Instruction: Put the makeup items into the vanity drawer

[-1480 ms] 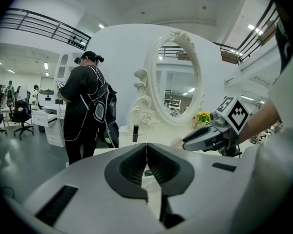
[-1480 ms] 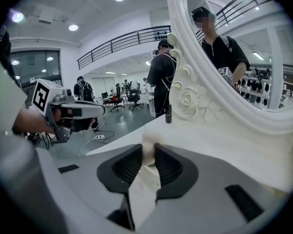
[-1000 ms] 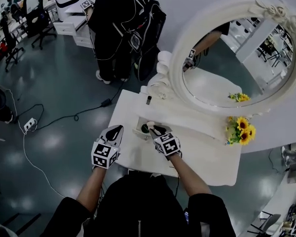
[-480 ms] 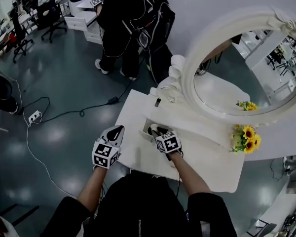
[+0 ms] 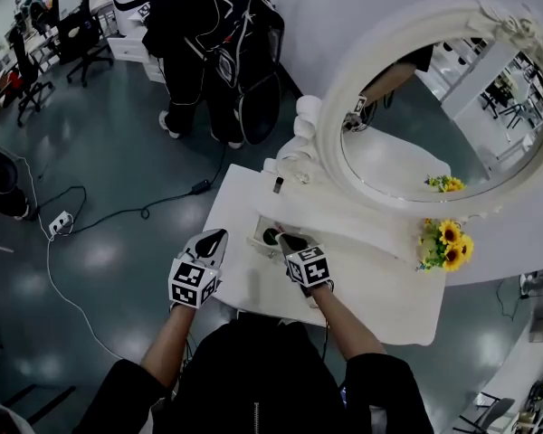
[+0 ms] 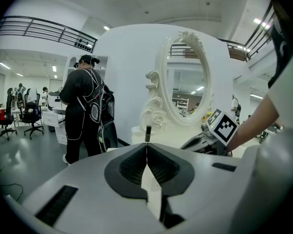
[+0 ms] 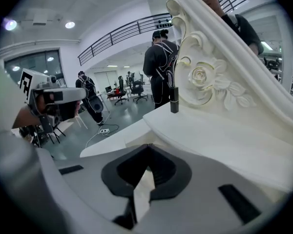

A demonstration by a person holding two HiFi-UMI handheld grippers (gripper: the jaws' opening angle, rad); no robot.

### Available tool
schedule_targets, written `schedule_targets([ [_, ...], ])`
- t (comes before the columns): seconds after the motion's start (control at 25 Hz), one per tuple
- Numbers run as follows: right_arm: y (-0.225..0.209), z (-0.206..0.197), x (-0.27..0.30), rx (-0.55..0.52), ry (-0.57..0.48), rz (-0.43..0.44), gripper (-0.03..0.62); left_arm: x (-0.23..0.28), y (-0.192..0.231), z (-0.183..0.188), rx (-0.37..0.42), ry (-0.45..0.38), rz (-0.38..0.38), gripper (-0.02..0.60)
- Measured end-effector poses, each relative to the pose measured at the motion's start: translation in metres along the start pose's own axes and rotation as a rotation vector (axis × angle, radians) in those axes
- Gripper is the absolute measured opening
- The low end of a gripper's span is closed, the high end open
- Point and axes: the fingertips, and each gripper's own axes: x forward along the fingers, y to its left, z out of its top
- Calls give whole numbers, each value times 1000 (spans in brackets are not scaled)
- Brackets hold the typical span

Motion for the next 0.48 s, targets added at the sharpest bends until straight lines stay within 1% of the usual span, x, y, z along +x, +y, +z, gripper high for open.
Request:
schedule_targets([
  [0.28, -25, 9, -46, 31, -107, -79, 5, 15, -25, 9, 28, -2, -41, 20],
  [0.48, -54, 20, -96, 67, -216, -161, 5, 27, -48, 21, 44, -8, -70, 20],
])
